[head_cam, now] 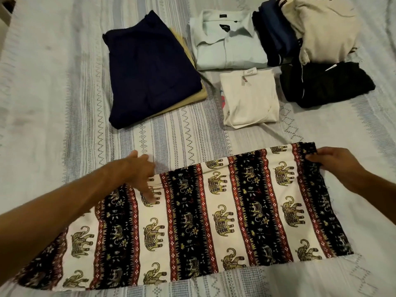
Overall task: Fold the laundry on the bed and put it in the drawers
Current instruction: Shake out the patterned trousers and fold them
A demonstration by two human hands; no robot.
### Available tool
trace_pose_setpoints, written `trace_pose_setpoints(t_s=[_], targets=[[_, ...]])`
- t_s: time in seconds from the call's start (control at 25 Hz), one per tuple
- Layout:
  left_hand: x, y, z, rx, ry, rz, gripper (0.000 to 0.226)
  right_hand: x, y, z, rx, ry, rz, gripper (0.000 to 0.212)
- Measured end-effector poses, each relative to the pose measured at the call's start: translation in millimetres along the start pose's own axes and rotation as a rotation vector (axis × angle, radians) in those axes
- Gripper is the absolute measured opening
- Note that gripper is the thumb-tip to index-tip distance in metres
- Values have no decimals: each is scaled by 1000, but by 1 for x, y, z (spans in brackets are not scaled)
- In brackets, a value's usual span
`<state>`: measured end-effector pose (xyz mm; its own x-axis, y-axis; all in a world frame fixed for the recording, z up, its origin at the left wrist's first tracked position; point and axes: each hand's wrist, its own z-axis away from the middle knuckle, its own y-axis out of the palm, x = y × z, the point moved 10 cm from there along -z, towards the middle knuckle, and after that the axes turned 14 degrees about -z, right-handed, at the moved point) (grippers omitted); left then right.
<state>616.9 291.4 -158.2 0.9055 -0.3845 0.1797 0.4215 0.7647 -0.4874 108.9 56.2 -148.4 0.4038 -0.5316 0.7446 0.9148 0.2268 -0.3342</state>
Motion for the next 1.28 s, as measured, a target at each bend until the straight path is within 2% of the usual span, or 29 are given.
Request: trace_pose_setpoints(t_s=[0.08, 0.16, 0.24, 0.28, 0.36, 0.44, 0.52, 0.64, 0.72, 0.84, 0.96, 1.04, 1.12, 1.2, 1.28], targets=[[22, 22, 14, 130, -31, -147, 114, 0, -7, 0, -75, -14, 44, 31], [44, 37, 25, 182, -59, -197, 107, 1, -11, 3, -160, -14, 21, 35], [60, 33, 31, 94, -80, -201, 94, 6, -13, 5, -211, -33, 0, 36], [67, 31, 32, 30, -91, -116, 87, 10, -13, 7, -229, -49, 13, 35], [71, 35, 37, -80, -88, 268, 71, 16, -14, 11, -260, -72, 69, 32], [73, 43, 41, -136, -92, 488, 57, 25, -9, 15, -276, -82, 165, 28], [74, 46, 43, -209, -119, 460, 55, 38, 1, 20, -285, -130, 321, 23], [72, 46, 42, -344, -135, 452, 52, 71, 34, 34, -260, -397, 658, 35], [67, 42, 40, -366, -90, 565, 52, 83, 82, 46, -101, -532, 727, 50], [47, 25, 34, -372, 19, 663, 69, 87, 187, 69, 319, -615, 777, 72], [33, 5, 34, -392, 39, 711, 77, 92, 290, 106, 649, -649, 779, 78], [28, 0, 31, -346, 53, 552, 85, 92, 343, 125, 769, -648, 797, 80], [26, 10, 30, -239, 58, 179, 88, 96, 385, 139, 824, -654, 842, 77], [32, 16, 34, -219, 50, -140, 73, 101, 417, 152, 893, -622, 828, 66], [41, 11, 43, -302, 20, -239, 62, 105, 444, 165, 980, -565, 744, 51]])
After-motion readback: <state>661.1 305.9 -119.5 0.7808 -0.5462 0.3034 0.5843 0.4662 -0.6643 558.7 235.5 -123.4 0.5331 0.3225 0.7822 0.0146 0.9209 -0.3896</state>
